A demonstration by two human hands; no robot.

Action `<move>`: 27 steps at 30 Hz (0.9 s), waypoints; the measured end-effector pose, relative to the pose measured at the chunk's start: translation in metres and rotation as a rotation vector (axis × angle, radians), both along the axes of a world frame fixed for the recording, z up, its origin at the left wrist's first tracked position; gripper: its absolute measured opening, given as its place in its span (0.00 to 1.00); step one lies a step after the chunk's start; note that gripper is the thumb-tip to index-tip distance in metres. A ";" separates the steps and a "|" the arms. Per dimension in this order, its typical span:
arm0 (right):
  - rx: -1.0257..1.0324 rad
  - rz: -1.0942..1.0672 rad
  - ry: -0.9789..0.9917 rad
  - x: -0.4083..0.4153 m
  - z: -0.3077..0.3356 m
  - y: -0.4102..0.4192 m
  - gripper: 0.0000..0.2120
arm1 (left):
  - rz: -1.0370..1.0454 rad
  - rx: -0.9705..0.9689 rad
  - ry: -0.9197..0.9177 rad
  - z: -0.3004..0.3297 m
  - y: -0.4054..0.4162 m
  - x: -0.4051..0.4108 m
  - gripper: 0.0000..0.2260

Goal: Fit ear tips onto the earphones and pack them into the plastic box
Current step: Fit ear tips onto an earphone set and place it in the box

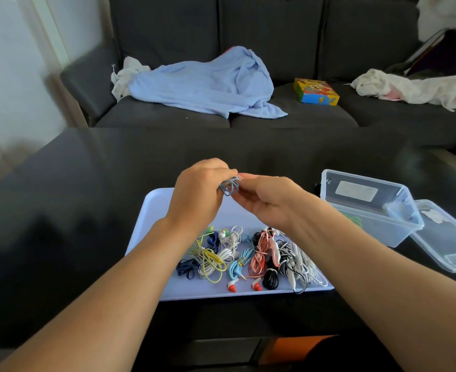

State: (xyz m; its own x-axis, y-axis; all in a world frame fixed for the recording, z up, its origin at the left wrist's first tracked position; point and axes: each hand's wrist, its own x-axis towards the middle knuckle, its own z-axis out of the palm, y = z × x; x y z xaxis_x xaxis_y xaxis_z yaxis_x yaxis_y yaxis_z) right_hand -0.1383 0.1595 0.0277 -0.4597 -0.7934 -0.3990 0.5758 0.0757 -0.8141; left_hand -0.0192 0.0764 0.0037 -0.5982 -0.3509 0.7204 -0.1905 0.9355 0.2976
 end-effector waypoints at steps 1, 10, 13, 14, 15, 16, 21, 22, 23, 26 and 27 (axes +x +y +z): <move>0.006 -0.009 0.025 0.000 -0.001 0.000 0.04 | 0.002 -0.006 -0.019 -0.001 -0.001 0.000 0.17; -0.196 0.074 0.893 -0.010 -0.002 0.012 0.03 | -0.053 1.290 0.165 0.005 -0.004 0.007 0.05; -0.243 0.124 1.048 -0.016 -0.002 0.013 0.03 | -0.127 1.582 0.145 0.010 -0.006 0.010 0.05; -0.253 0.140 1.059 -0.019 -0.002 0.013 0.03 | -0.155 1.649 0.144 0.012 -0.007 0.010 0.04; -0.260 0.155 1.060 -0.021 -0.002 0.013 0.04 | -0.183 1.701 0.139 0.014 -0.007 0.010 0.04; -0.261 0.170 1.056 -0.023 -0.002 0.013 0.05 | -0.208 1.735 0.130 0.015 -0.008 0.010 0.03; -0.208 0.234 1.009 -0.032 0.001 0.016 0.06 | -0.205 1.720 0.121 0.016 -0.005 0.007 0.03; -0.194 0.243 0.968 -0.033 0.001 0.015 0.05 | -0.174 1.660 0.125 0.015 -0.004 0.005 0.03; -0.176 0.240 0.901 -0.034 0.000 0.015 0.05 | -0.131 1.556 0.126 0.013 -0.003 0.003 0.02; -0.101 0.215 0.500 -0.031 -0.001 0.009 0.05 | -0.041 1.101 0.153 0.006 -0.001 -0.001 0.02; -0.079 0.219 0.337 -0.029 -0.001 0.008 0.06 | -0.025 0.951 0.163 0.004 -0.001 -0.001 0.03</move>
